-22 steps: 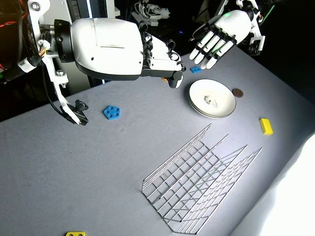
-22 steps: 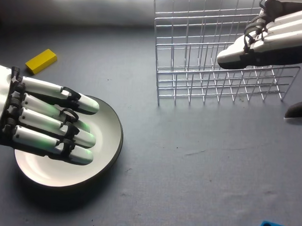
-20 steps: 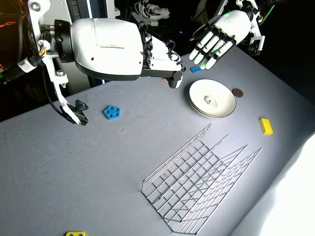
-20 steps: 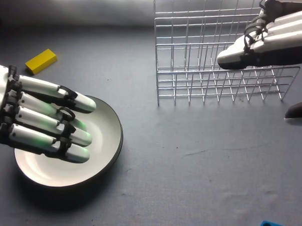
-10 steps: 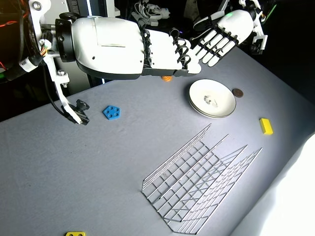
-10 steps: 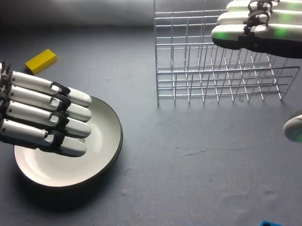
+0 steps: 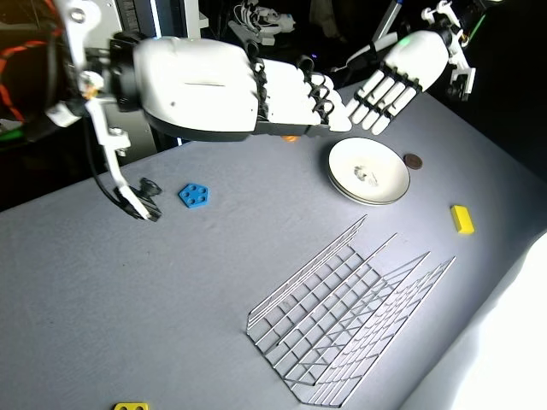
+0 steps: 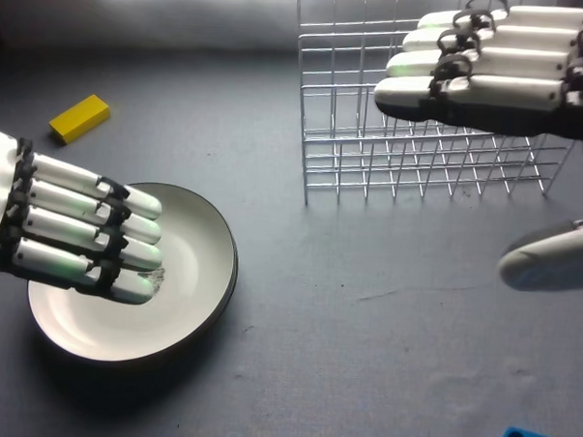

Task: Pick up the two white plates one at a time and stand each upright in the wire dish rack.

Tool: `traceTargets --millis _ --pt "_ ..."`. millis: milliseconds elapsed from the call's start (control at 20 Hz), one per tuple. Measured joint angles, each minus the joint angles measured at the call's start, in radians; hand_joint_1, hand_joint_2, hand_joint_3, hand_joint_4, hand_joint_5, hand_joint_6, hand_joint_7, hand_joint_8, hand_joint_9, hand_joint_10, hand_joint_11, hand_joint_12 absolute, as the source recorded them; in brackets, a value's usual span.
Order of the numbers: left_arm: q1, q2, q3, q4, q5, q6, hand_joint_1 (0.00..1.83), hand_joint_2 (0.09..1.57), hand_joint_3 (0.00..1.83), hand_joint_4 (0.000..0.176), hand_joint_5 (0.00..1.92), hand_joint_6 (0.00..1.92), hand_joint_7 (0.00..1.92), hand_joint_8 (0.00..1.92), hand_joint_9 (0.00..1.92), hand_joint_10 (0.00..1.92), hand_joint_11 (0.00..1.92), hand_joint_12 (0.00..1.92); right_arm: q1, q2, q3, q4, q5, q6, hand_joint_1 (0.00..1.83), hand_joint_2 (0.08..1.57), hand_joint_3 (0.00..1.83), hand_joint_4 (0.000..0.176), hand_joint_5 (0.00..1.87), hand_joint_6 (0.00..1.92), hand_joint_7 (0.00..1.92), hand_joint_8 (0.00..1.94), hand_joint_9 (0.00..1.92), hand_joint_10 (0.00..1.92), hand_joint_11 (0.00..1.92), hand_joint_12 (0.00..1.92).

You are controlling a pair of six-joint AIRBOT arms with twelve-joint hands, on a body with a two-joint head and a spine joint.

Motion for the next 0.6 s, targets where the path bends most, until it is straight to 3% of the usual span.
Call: traceTargets --millis 200,450,600 --pt "0.062 -0.035 0.039 0.001 0.024 0.002 0.00 1.01 0.02 0.000 0.06 0.02 0.02 0.01 0.01 0.00 0.01 0.00 -0.050 -0.048 0.000 0.277 0.000 -0.210 0.00 1.13 0.00 0.000 0.02 0.00 0.00 0.00 0.00 0.00 0.00 0.00" --pt "0.109 -0.040 0.043 -0.005 0.040 0.008 0.00 1.00 0.01 0.000 0.02 0.00 0.00 0.00 0.00 0.00 0.01 0.00 -0.071 -0.084 0.000 0.289 0.043 -0.254 0.00 1.13 0.00 0.000 0.01 0.00 0.00 0.00 0.00 0.00 0.00 0.00" --pt "0.135 -0.048 0.045 -0.006 0.062 0.013 0.00 1.00 0.01 0.000 0.01 0.00 0.00 0.00 0.00 0.00 0.00 0.00 -0.081 -0.105 -0.001 0.390 0.069 -0.307 0.00 1.13 0.00 0.000 0.00 0.00 0.00 0.00 0.00 0.00 0.00 0.00"
